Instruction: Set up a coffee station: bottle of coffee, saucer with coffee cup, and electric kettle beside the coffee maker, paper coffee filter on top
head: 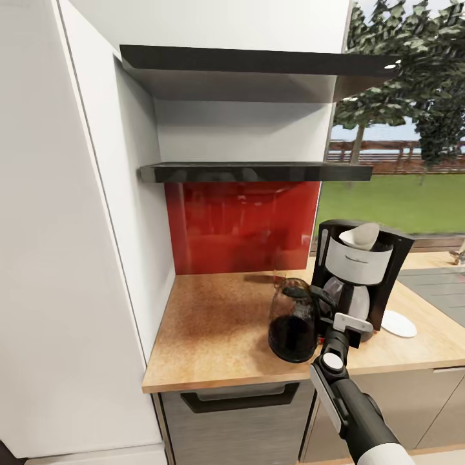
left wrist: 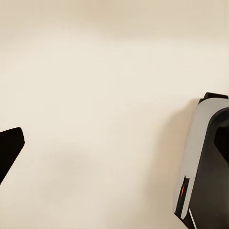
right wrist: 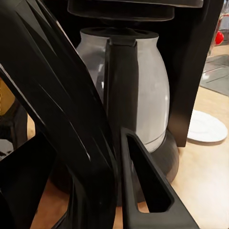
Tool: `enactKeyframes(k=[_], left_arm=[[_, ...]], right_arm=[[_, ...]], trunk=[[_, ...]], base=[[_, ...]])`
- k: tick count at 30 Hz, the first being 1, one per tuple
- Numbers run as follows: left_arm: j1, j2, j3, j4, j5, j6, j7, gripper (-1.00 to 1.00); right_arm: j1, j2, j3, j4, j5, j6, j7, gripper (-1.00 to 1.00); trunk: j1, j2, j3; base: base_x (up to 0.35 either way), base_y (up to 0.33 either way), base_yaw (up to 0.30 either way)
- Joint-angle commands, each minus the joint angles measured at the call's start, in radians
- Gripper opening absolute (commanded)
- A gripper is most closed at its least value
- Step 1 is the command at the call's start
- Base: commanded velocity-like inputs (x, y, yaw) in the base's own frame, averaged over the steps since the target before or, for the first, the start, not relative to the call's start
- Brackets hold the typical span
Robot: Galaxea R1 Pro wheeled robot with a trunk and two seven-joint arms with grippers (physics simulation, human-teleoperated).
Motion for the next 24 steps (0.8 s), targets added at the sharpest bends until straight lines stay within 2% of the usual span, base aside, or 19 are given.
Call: enactKeyframes(k=[1,19,24], left_arm=[[-0.001,0.000,-0.009,0.003,0.007,-0.005,0.001,1.00],[0.000,0.000,-0.009,0.004,0.007,-0.006,0.001,1.00],[0.000,0.000,-0.009,0.004,0.007,-0.006,0.002,1.00]], right_arm=[[-0.001,-0.001,0.003,-0.001,-0.001,0.001,-0.006,-1.00],[-0.001,-0.001,0.003,0.010,-0.001,0.000,-0.006,-1.00],[-0.001,-0.001,0.003,0.029,-0.001,-0.039,-0.006,-1.00]], trunk=[[0.000,-0.001,0.000],[0.000,-0.001,0.000],[0.000,-0.001,0.000]], base=[[0.018,0.000,0.000],[0.026,0.000,0.000],[0.000,0.000,0.000]])
